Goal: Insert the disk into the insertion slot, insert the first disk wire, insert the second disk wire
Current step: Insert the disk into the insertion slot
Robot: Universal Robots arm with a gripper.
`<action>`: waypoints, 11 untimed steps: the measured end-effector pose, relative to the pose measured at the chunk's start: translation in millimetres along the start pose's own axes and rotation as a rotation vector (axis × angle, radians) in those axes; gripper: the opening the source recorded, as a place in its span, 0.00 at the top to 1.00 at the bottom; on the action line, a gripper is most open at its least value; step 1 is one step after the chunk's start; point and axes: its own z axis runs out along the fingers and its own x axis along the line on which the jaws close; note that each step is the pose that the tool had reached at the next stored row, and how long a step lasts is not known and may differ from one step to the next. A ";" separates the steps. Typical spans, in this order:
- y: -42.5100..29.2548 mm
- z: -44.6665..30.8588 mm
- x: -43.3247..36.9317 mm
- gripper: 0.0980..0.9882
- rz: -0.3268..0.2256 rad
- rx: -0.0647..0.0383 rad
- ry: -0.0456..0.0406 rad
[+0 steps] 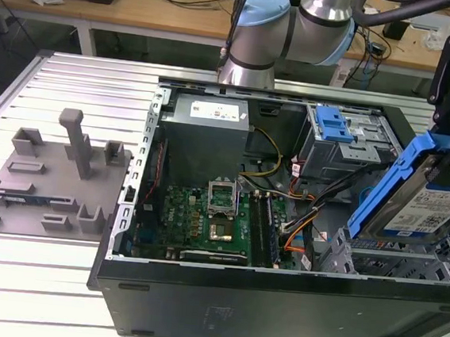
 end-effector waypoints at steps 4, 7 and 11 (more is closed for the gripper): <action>-0.1 1.8 0.9 0.70 0.000 0.000 0.0002; -0.2 3.2 1.4 0.70 0.000 0.000 0.0000; -0.5 6.5 1.5 0.70 0.000 -0.001 0.0001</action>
